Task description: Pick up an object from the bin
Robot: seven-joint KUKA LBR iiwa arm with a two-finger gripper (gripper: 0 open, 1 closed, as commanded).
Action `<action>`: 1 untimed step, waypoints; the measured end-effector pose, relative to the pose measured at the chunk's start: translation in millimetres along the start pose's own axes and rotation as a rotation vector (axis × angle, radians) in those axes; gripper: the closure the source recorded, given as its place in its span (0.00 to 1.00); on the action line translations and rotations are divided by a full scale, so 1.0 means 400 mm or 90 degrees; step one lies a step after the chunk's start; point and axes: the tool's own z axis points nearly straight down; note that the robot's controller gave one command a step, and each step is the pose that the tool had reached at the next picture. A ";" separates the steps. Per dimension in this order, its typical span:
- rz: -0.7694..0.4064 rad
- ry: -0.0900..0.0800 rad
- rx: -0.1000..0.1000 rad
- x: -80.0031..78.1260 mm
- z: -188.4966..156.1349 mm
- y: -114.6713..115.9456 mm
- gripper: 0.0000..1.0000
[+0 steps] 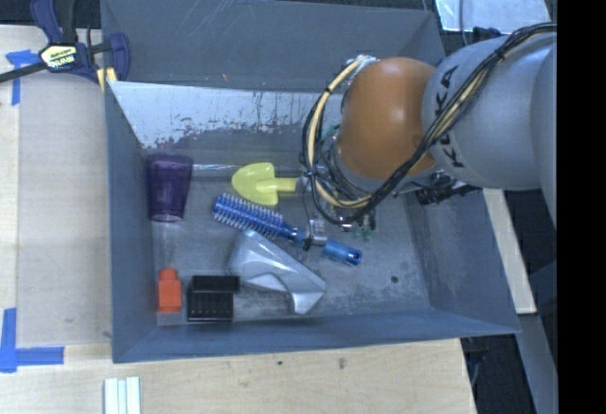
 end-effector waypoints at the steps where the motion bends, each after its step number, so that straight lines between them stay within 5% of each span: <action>1: 0.042 0.000 0.001 -0.010 0.114 0.020 1.00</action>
Offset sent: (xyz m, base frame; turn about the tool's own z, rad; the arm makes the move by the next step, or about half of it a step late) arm 0.0000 0.0000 0.0000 0.0000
